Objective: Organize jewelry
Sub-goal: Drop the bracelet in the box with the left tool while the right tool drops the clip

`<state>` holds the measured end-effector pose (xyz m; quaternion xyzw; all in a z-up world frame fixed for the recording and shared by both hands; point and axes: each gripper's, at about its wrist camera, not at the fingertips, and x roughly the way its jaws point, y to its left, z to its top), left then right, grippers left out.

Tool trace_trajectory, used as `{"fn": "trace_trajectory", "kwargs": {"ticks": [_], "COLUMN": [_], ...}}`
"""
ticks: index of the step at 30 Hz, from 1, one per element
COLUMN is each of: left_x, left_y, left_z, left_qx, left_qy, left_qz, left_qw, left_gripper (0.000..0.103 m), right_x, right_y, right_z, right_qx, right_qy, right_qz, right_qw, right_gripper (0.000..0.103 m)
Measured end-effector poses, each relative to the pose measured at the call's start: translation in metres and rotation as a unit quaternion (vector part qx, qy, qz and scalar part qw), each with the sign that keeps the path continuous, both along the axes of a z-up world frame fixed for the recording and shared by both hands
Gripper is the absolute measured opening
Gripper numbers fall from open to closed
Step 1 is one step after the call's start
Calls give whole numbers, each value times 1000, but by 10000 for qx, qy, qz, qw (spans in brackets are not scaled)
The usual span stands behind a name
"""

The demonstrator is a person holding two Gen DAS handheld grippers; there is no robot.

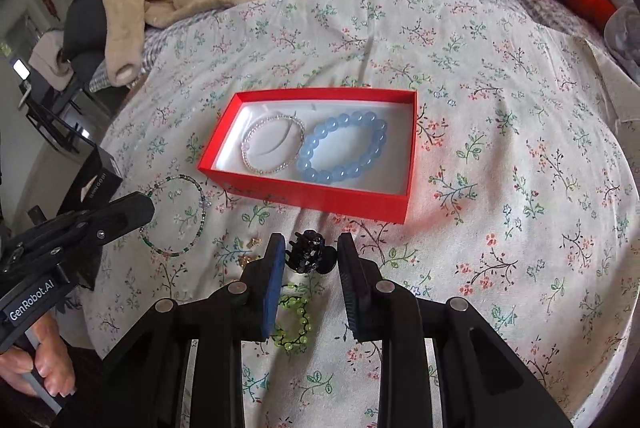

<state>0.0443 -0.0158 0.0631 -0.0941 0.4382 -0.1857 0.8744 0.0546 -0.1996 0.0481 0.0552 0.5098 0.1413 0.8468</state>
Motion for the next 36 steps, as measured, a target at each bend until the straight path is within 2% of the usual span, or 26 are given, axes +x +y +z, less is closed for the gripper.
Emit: {"fn": "trace_trajectory", "kwargs": {"ticks": [5,10,18,26,36], "left_x": [13,31,61,84,85], "left_y": [-11,-19,-29,-17,-24], "left_z": [6,7,-9,-44,-49], "left_qx": [-85,-349,-641,-305,278], "left_qy": [-151,-153,-163,116,99], "left_qz": [16,61,202,643,615], "left_qw": [9998,9993,9976,9974,9977], "left_gripper": [0,0,0,0,1], "right_x": [8,16,33,39,45], "right_y": [-7,-14,-26,-32,-30], "right_z": [8,12,5,1,-2], "right_qx": [109,237,404,347,290], "right_qy": [-109,-192,-181,-182,-165], "right_qz": [-156,-292,-584,-634,-631], "right_qw": [9998,9991,9973,9972,9974], "right_gripper": [29,29,29,28,28]}}
